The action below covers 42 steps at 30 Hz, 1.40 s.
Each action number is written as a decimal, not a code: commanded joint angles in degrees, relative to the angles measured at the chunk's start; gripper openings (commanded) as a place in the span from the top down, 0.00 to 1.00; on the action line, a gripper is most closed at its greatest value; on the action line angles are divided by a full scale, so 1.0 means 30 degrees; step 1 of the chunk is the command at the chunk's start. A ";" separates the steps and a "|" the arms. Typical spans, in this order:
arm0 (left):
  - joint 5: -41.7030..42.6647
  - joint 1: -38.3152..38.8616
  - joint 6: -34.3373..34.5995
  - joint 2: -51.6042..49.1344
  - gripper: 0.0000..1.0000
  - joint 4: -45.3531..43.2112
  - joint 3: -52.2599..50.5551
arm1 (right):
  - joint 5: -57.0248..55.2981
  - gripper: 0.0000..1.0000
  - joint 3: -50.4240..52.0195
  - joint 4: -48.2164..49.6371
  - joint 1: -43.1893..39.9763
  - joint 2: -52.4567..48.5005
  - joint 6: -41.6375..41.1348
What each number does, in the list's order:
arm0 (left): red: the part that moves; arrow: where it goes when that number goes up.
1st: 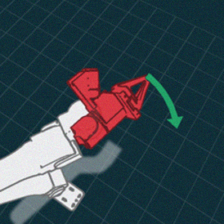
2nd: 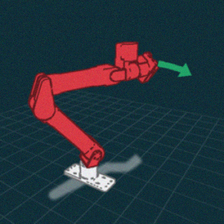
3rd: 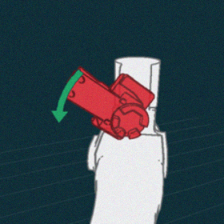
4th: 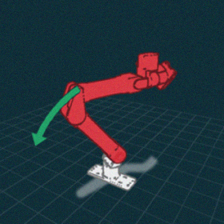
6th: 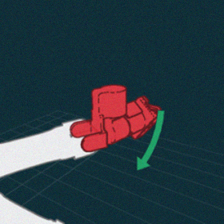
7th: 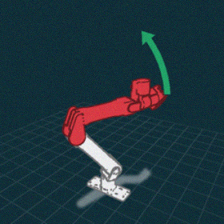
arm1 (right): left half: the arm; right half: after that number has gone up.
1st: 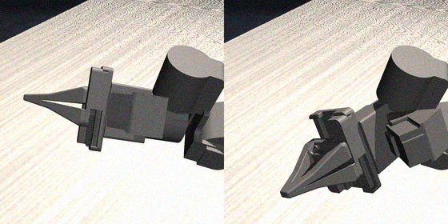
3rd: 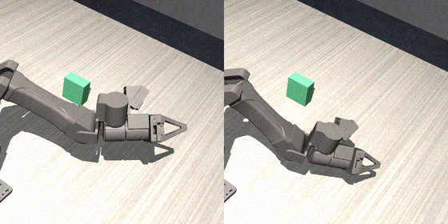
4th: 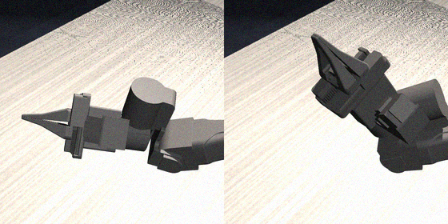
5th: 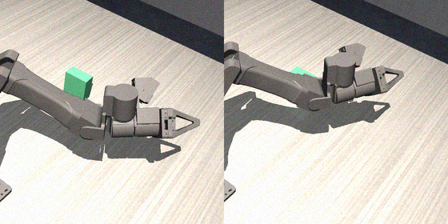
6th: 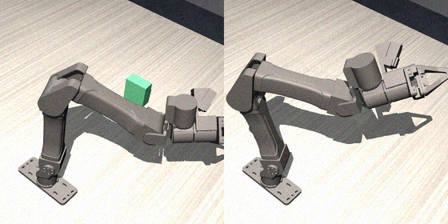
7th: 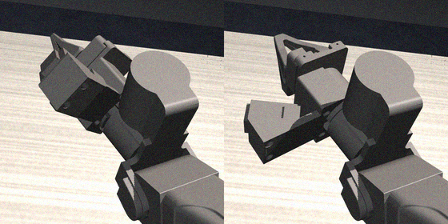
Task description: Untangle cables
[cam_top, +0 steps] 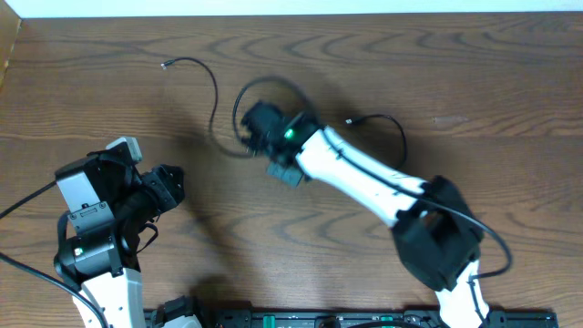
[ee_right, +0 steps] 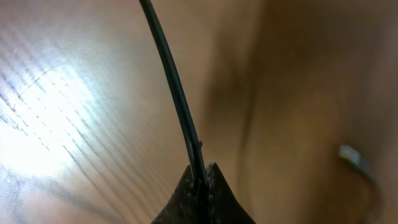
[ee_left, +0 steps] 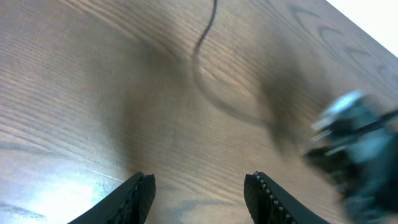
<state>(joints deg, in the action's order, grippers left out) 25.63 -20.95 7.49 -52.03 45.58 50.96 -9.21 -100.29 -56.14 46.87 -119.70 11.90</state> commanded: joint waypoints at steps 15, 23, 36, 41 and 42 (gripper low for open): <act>0.1319 -0.0066 -0.0109 0.0117 0.48 0.0648 -0.0087 | 0.1268 0.99 -1.5387 -1.0156 -0.7351 0.3191 -0.5770; 0.1821 -0.0066 -0.0117 0.0117 0.48 0.0648 -0.0087 | 0.1246 0.99 -2.0677 -1.2888 -0.9959 0.3461 -0.6470; 0.1821 -0.0066 -0.0109 0.0117 0.48 0.0707 -0.0087 | 0.3155 0.99 -2.1631 -1.1992 -1.5766 0.3840 -0.7446; 0.1829 -0.0066 -0.0117 0.0117 0.48 0.0714 -0.0087 | 0.2973 0.99 -2.1631 -1.1562 -1.6866 0.2266 -0.7468; 0.1829 -0.0066 -0.0117 0.0117 0.48 0.0714 -0.0087 | 0.3075 0.99 -2.1631 -1.1300 -1.7136 0.1814 -0.7701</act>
<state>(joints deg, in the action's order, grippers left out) 30.13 -20.95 7.49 -52.01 47.59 50.96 -1.45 -165.01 -91.11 -2.44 -110.30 -9.52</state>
